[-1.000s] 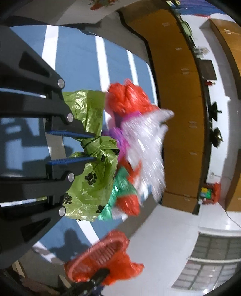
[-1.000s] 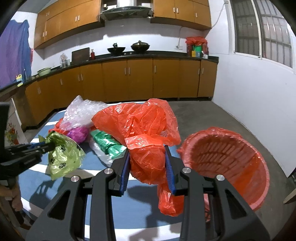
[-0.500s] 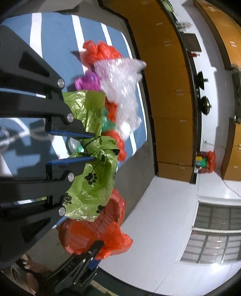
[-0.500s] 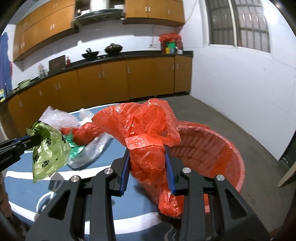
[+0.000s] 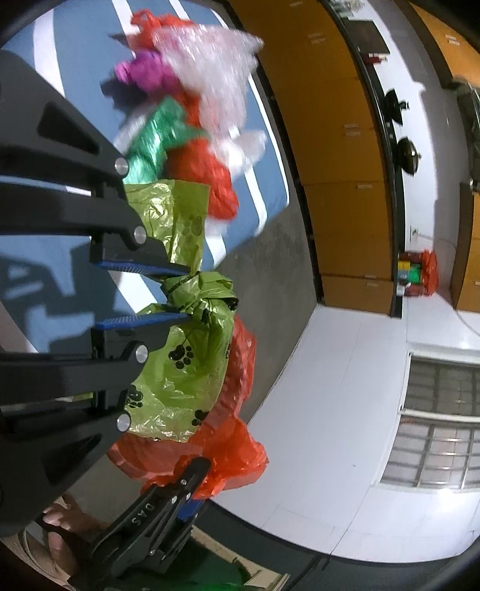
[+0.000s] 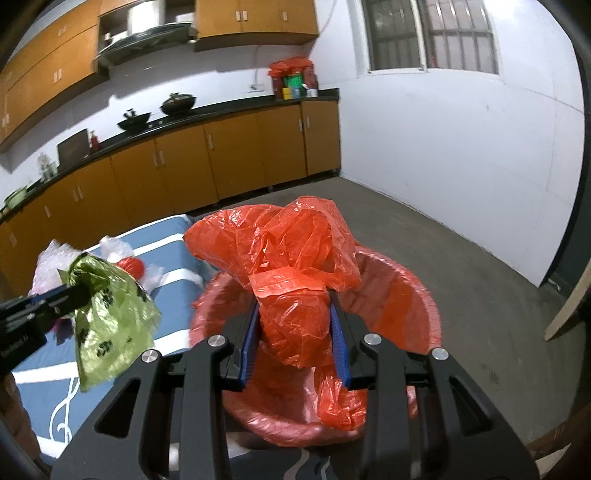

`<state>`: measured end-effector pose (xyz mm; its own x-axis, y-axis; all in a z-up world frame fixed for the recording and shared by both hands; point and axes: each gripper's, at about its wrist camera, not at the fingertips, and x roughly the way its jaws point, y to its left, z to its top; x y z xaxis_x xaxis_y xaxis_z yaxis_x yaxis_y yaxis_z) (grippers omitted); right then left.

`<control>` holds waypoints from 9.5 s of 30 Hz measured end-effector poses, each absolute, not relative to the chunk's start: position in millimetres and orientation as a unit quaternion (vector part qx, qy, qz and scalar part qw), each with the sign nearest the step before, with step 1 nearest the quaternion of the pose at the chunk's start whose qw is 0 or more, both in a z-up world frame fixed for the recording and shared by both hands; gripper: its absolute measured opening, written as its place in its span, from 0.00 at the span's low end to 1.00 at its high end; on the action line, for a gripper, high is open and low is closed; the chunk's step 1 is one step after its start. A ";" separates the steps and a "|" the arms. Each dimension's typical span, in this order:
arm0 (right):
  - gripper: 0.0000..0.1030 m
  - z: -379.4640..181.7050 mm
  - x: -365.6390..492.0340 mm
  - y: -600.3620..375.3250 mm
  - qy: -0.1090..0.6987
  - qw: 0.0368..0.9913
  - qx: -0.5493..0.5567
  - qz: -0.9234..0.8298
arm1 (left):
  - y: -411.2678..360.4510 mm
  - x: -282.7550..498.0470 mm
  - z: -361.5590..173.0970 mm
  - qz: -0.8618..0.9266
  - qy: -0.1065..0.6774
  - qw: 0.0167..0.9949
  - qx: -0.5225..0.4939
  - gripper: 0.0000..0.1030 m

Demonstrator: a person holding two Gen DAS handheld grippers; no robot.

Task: Collect trash
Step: 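Carry both bags to the orange basket and open both tools to drop them, then move both tools back over the bag pile, then grasp clear bubble wrap with the right tool while the left tool grasps another bubble wrap piece, then carry both bubble wrap pieces to the orange basket and open both tools, then move both tools back over the remaining bags on the table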

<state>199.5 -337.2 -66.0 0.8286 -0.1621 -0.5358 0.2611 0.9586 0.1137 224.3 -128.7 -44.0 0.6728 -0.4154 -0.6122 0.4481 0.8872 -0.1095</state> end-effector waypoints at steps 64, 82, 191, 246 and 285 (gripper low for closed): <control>0.54 -51.8 229.4 -258.8 0.263 0.964 0.031 -0.008 | 0.6 229.8 -55.7 -0.013 0.288 0.957 0.016 0.68; 0.54 -19.3 312.7 -63.9 0.259 0.947 -0.017 0.190 | 164.1 214.3 -49.7 0.137 0.268 0.953 -0.043 0.69; 0.12 -61.7 197.0 -337.7 0.276 0.944 0.105 -0.150 | -130.9 219.0 -32.2 -0.295 0.257 0.920 0.004 0.03; 0.57 -59.5 222.5 -258.4 0.279 0.957 0.074 -0.017 | 39.1 221.8 -63.7 -0.017 0.284 0.959 -0.010 0.66; 0.48 -118.0 316.6 -89.9 0.391 0.908 -0.044 0.142 | 175.1 201.6 -79.8 0.107 0.298 0.945 -0.081 0.73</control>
